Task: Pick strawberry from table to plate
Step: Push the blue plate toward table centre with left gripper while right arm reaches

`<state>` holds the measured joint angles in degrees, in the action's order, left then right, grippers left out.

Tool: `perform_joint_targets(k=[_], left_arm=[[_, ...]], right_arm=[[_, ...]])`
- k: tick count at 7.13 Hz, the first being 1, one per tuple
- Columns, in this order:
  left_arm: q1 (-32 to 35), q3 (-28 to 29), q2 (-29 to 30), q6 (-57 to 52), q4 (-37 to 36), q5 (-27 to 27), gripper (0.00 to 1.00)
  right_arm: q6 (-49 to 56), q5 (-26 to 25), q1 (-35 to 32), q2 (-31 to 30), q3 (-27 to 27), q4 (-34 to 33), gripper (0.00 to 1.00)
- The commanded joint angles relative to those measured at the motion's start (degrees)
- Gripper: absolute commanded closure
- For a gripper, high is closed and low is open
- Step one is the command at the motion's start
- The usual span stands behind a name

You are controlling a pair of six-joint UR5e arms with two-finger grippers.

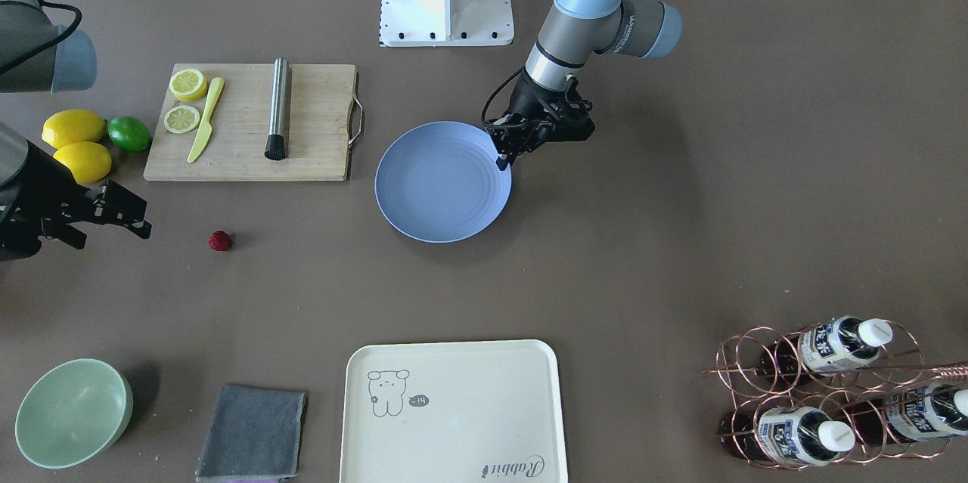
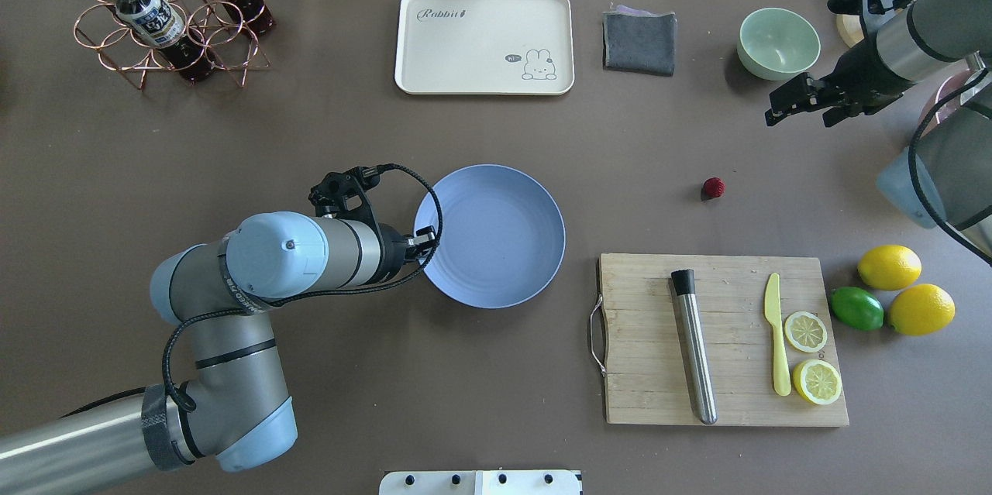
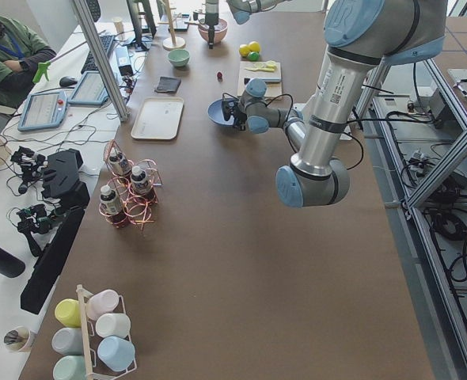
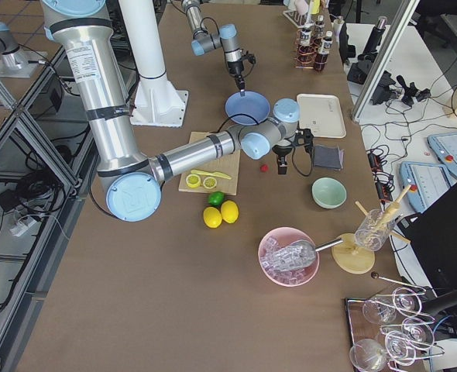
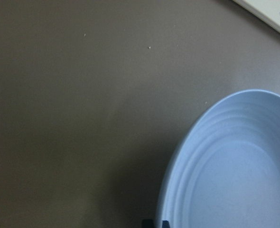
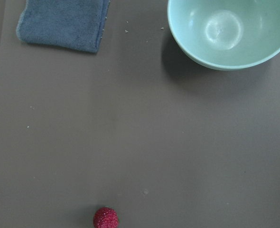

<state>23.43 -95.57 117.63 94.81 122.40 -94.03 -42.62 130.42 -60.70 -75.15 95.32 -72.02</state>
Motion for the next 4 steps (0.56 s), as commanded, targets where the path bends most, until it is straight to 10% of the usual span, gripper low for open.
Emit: perform_joint_targets(k=[1, 4], left_arm=[[-1.1, 0.0, 0.1, 0.0, 0.1, 0.2, 1.0], [-1.3, 0.1, 1.4, 0.0, 0.0, 0.2, 1.0]], right_arm=[[-3.3, -1.7, 2.2, 1.1, 0.0, -0.1, 0.0], [-4.0, -2.5, 3.3, 1.8, -0.6, -0.1, 0.0]])
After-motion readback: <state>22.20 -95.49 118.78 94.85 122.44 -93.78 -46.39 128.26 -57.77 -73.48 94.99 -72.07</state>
